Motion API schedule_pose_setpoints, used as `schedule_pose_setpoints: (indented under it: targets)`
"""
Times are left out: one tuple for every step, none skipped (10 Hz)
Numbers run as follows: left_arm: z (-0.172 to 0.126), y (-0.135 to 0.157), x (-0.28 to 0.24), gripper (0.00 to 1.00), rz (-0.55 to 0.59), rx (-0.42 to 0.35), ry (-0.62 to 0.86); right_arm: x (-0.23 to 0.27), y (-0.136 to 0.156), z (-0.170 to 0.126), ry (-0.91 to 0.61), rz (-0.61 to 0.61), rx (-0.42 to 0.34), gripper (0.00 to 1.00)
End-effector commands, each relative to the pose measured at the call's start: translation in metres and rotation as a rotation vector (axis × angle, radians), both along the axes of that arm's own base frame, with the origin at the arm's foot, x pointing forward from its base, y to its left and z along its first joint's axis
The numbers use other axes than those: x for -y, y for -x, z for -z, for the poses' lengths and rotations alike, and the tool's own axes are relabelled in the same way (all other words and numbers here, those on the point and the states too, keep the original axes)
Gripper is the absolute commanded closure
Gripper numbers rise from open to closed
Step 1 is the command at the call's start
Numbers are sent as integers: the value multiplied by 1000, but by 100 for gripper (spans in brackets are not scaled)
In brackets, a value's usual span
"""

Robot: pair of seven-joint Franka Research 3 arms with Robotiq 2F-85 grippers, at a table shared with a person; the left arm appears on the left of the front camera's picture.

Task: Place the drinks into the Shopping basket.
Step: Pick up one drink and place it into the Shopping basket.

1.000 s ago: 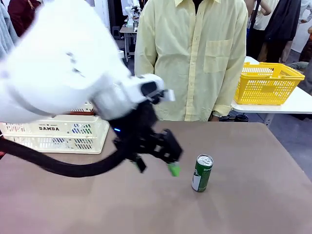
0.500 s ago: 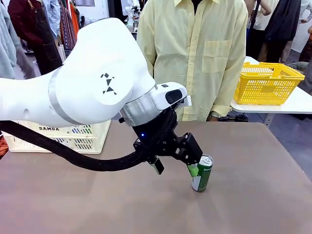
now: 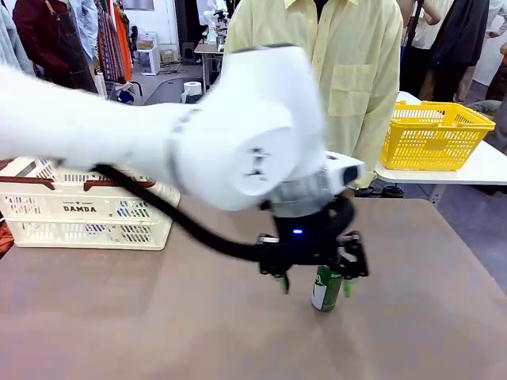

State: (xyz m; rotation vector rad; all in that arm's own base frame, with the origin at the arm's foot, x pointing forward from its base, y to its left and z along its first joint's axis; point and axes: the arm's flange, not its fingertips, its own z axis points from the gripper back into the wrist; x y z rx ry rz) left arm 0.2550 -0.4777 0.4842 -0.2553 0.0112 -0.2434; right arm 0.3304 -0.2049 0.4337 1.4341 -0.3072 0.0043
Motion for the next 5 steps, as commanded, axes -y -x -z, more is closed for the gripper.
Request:
schedule_pose_setpoints:
  targets:
    - [1, -32, 65, 0, -212, -21, -93, -2, -1, -7, -11, 7, -11, 0]
    - [8, -44, 73, 0, -285, 1, -148, -2, -1, -7, -11, 7, -11, 0]
    - [20, -55, 81, 0, -309, -26, -192, -2, -1, -7, -11, 7, -11, 0]
    - [30, -63, 89, 0, -349, 15, -205, -2, -1, -7, -11, 7, -11, 0]
    - [39, -71, 97, 0, -358, 61, -190, -2, -1, -7, -11, 7, -11, 0]
